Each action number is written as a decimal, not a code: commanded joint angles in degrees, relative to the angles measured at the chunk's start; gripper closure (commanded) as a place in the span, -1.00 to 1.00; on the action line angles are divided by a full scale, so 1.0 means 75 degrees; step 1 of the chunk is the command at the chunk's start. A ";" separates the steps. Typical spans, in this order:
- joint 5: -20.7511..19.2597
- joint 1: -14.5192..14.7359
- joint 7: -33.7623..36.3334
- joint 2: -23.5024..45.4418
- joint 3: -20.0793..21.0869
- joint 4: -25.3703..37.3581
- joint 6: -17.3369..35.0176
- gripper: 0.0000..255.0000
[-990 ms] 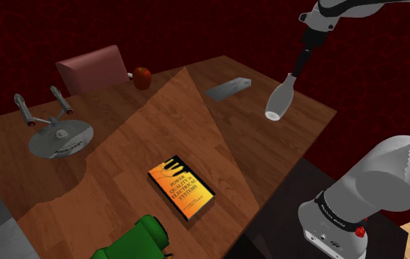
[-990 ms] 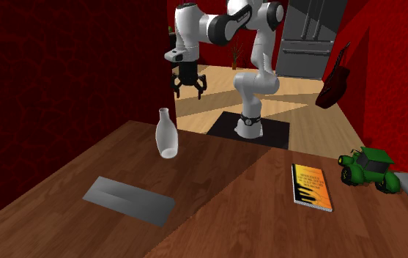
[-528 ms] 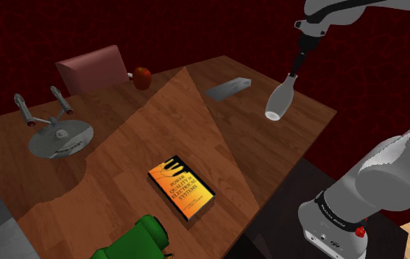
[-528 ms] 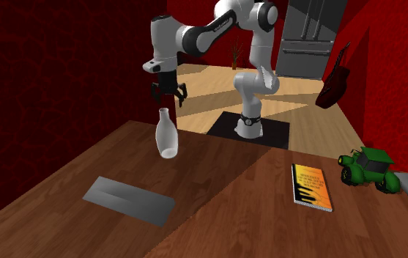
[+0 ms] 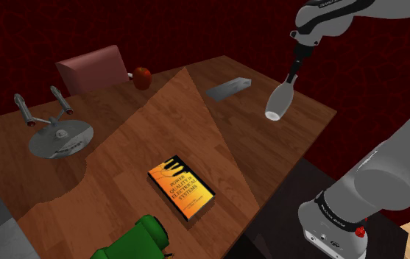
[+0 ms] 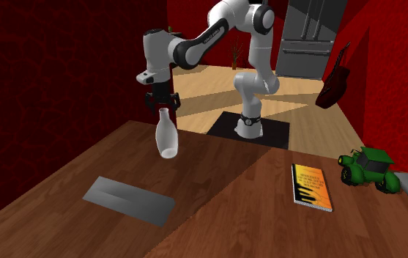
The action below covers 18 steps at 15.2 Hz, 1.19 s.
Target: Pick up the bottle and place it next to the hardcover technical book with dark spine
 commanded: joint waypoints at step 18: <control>0.0066 -0.0011 -0.0044 0.0119 -0.0006 -0.0147 0.0254 1.00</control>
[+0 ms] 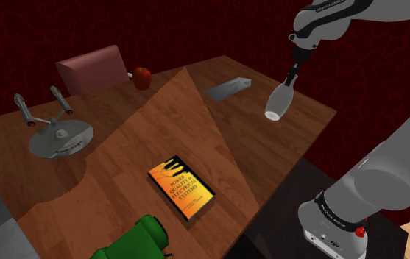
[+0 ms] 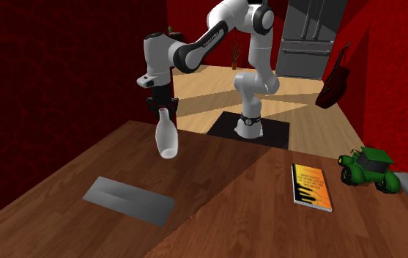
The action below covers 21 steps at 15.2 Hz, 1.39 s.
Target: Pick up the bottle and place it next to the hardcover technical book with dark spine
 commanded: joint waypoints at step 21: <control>-0.0247 0.0054 0.0141 -0.0492 0.0050 0.1571 -0.2007 1.00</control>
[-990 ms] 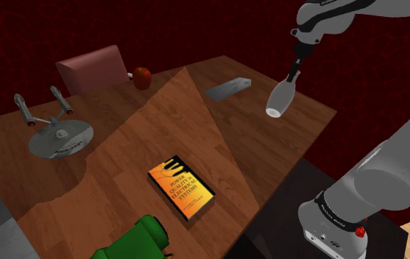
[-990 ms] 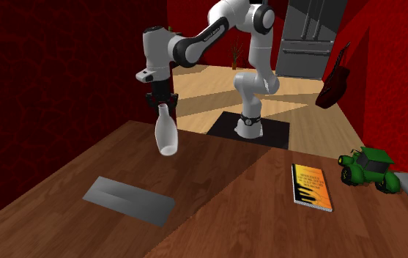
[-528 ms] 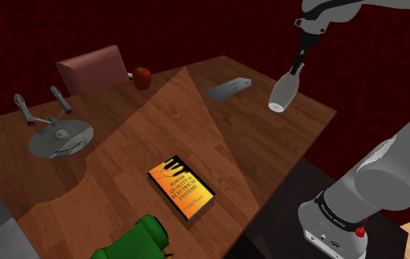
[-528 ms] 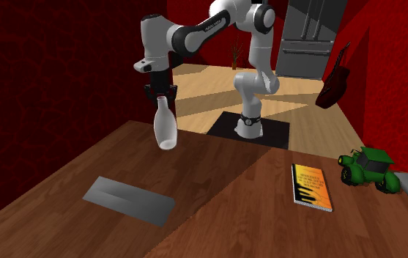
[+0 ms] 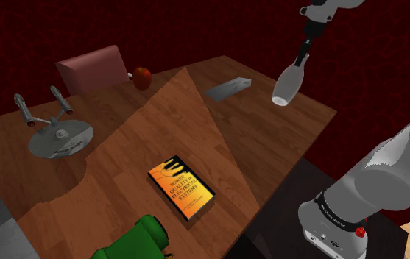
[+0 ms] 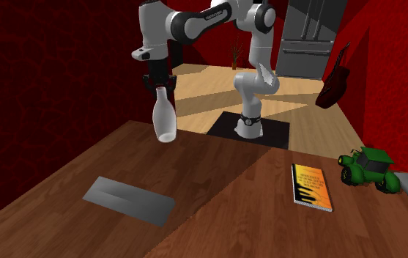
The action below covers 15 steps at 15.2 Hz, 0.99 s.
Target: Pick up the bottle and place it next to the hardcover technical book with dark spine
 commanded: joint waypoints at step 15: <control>0.0075 -0.0002 -0.0090 0.0125 -0.0006 0.1789 -0.1678 1.00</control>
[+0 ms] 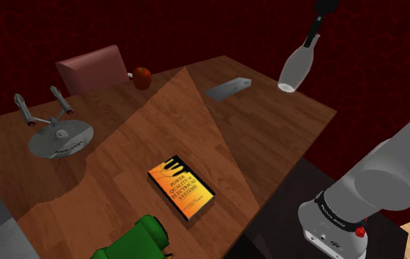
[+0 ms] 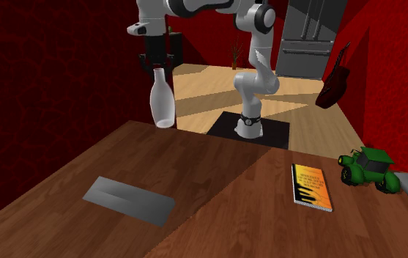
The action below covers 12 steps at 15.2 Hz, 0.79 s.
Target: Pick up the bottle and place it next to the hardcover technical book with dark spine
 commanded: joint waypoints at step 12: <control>0.0261 -0.0109 -0.0225 0.0516 -0.0097 0.1922 -0.1473 1.00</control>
